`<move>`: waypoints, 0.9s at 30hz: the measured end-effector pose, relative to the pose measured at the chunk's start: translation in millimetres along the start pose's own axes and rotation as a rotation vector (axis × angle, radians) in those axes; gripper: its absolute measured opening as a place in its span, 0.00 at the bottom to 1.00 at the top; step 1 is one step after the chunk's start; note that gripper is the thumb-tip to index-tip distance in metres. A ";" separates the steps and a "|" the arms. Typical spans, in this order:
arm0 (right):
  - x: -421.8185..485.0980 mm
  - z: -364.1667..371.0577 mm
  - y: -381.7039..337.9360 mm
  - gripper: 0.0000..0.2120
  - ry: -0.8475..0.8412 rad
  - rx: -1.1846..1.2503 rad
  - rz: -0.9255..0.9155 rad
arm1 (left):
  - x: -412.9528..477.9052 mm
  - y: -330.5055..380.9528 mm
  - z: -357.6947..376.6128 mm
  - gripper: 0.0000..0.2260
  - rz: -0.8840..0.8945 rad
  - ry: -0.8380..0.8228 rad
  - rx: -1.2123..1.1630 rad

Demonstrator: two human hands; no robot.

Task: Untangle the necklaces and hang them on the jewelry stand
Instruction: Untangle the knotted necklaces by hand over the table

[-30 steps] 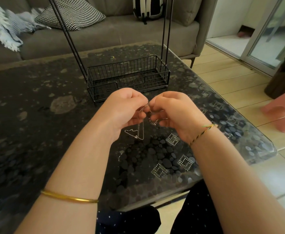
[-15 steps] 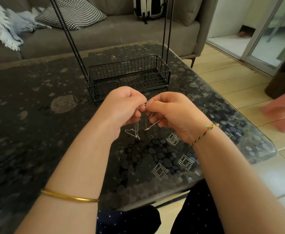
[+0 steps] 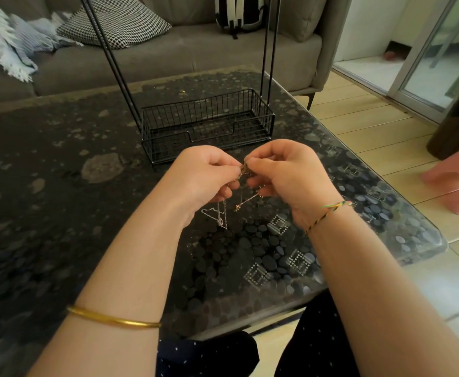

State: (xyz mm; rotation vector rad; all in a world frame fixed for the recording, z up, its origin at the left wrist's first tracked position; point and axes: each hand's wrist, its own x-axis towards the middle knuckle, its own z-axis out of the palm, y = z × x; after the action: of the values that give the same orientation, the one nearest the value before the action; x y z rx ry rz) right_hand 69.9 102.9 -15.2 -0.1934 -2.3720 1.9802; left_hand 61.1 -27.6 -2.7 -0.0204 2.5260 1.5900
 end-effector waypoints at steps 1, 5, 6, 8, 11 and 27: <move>-0.2 0.0 -0.5 0.04 0.001 0.000 0.004 | 0.1 0.2 0.6 0.05 -0.002 0.011 0.005; -1.7 0.8 -1.9 0.04 -0.029 -0.010 0.031 | 2.4 0.6 1.8 0.06 -0.034 0.065 -0.011; -1.7 1.2 -1.8 0.04 -0.043 -0.020 0.038 | 3.1 0.2 1.9 0.06 -0.042 0.072 -0.011; -1.3 1.8 -1.3 0.05 -0.073 -0.055 0.054 | 4.1 -1.1 2.0 0.06 -0.052 0.078 -0.019; -1.1 2.5 -1.2 0.06 -0.094 -0.095 0.057 | 4.7 -2.7 1.5 0.05 -0.037 0.073 -0.044; -0.8 0.3 -0.5 0.04 -0.039 -0.063 -0.038 | 5.6 -3.0 2.5 0.09 -0.034 0.032 -0.008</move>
State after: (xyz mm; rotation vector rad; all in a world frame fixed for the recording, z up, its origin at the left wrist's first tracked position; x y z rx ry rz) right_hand 70.6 102.4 -14.7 -0.1124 -2.4453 1.9116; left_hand 56.2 -26.3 -7.2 -0.0895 2.5294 1.5990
